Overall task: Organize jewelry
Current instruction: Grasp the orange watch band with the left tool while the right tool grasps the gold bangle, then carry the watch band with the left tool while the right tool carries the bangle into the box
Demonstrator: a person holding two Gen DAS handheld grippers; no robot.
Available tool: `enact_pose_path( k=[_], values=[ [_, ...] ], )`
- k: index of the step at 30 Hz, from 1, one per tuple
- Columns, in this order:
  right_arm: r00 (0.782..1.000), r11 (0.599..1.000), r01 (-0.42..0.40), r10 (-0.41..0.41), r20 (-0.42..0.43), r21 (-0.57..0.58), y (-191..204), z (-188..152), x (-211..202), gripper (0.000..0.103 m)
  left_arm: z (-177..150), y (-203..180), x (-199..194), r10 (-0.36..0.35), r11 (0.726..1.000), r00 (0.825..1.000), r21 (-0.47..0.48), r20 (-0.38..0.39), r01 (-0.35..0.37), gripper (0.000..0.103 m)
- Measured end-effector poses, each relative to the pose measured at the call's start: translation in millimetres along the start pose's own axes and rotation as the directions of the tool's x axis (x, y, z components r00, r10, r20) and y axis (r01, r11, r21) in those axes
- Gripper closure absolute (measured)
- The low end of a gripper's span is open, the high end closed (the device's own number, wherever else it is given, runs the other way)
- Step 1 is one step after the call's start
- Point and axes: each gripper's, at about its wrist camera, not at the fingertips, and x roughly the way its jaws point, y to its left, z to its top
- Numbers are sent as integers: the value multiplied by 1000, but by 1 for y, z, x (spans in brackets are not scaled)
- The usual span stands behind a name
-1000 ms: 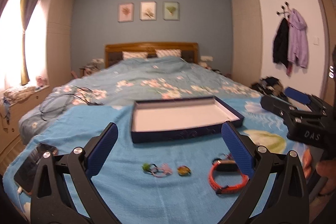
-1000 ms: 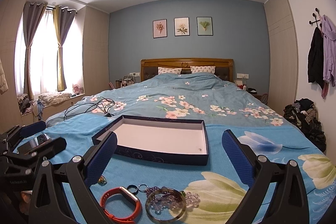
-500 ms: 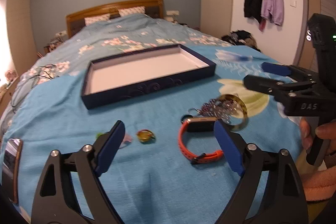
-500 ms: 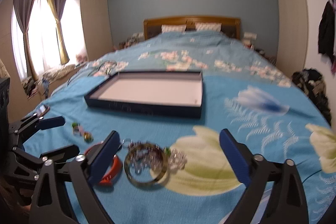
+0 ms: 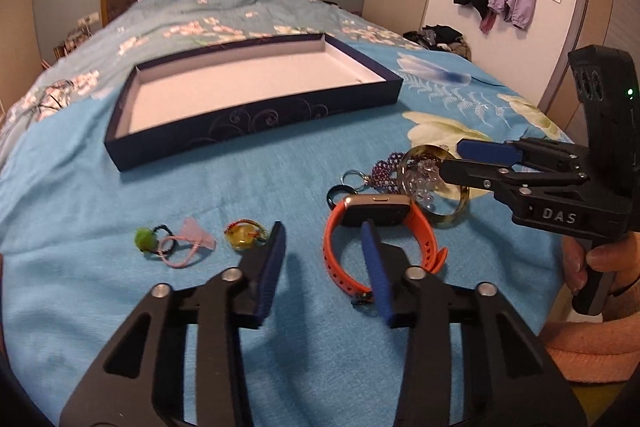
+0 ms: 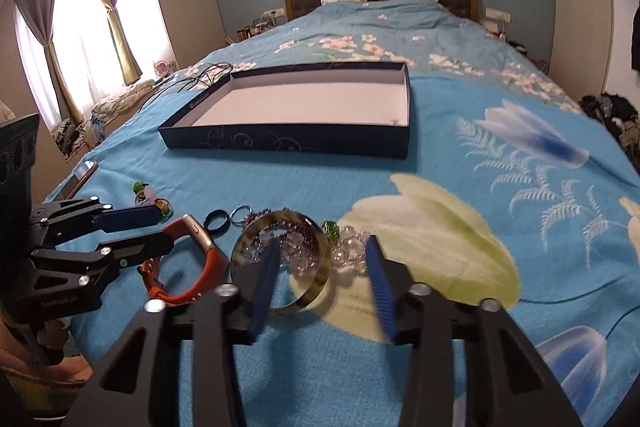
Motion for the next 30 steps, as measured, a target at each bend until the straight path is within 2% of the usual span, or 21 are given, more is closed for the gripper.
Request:
enact_pose_path(
  k=[1,5,7,11,12,14,16,19,21,23,25,26,30],
  values=[
    [1000,1000,-3,3,-9,3,-1,0,2,72,1,0,2,-6,1000,1000,-1,-9,6,72],
    [999,999,-31,31,-24,29,-7,2,3,73,3,-1,7,-20,1000,999,8,-33,20,78],
    [999,999,-39,40,-28,33,-7,3,3,74,3,-2,9,-28,1000,999,11,-46,28,88],
    [998,997,-59,60,-26,45,-10,6,1,83,4,-6,9,-22,999,999,24,-44,23,95],
    [998,997,-63,64,-24,48,-12,6,0,85,4,-6,8,-22,999,999,25,-42,23,96],
    [997,996,-73,74,-24,51,-14,8,-1,97,5,-6,6,-29,999,999,28,-40,30,96],
    [997,997,-61,64,-40,52,-16,9,0,98,5,-6,6,-30,999,998,37,-47,32,96],
    [995,994,-75,80,-56,80,-22,7,3,90,5,-5,7,-35,998,998,42,-53,38,93],
    [994,994,-74,80,-73,82,-21,5,7,87,5,-5,7,-32,998,998,44,-52,34,86],
    [993,995,-71,77,-86,69,-18,3,11,88,7,-4,10,-40,998,997,46,-61,43,83],
    [994,996,-68,73,-83,62,-17,3,11,94,7,-4,11,-41,998,997,51,-68,45,84],
    [994,996,-68,73,-82,62,-16,3,11,97,7,-5,11,-40,997,997,57,-69,44,95],
    [994,993,-84,89,-57,79,-20,6,3,97,7,-5,9,-34,998,998,56,-56,37,95]
  ],
)
